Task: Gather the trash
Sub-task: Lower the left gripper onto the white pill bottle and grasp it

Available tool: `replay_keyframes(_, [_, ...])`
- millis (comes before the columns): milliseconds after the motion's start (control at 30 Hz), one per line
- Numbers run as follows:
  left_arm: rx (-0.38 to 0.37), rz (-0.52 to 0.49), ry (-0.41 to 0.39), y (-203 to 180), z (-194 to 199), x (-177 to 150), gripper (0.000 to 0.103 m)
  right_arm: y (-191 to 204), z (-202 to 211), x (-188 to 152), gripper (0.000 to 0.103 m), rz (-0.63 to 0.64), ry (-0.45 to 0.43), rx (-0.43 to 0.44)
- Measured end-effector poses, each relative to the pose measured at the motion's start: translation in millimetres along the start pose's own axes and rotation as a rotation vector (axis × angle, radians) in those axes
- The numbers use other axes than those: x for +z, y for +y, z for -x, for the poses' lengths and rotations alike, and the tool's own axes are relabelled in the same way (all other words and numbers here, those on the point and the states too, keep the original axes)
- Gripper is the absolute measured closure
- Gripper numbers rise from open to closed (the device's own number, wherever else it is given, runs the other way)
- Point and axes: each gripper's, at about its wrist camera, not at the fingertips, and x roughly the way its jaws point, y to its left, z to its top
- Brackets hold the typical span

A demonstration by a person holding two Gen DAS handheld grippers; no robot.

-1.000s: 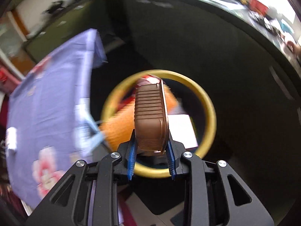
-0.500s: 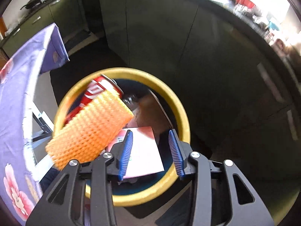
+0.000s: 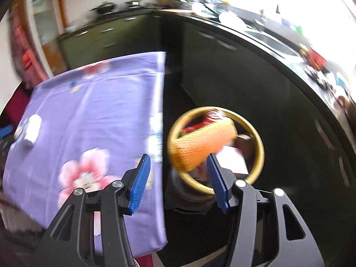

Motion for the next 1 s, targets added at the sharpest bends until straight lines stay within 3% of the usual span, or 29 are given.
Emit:
replay_keyframes(233, [0.140,0.125,0.074,30.5,-45.5,7.5,0.008,43.6,11.1,-10.9,0.048,0.110,-0.023,0.086])
replay_keyframes(467, [0.214,0.133,0.097,36.7,-74.8,11.9,0.008,46.4,-6.0,-12.2,0.048,0.133,-0.002,0.125])
replay_keyframes(633, [0.203,0.137,0.143,39.8,-87.3,10.3,0.037,44.7,-14.0,-10.9,0.048,0.132,0.008,0.129])
replay_keyframes(800, [0.191,0.124,0.154,40.3,-89.5,5.2,0.057,45.2,-18.7,-10.6,0.047,0.131,0.015,0.132])
replay_keyframes(1000, [0.181,0.083,0.143,31.0,-87.9,3.3,0.059,44.6,-19.8,-12.4,0.047,0.126,0.016,0.127])
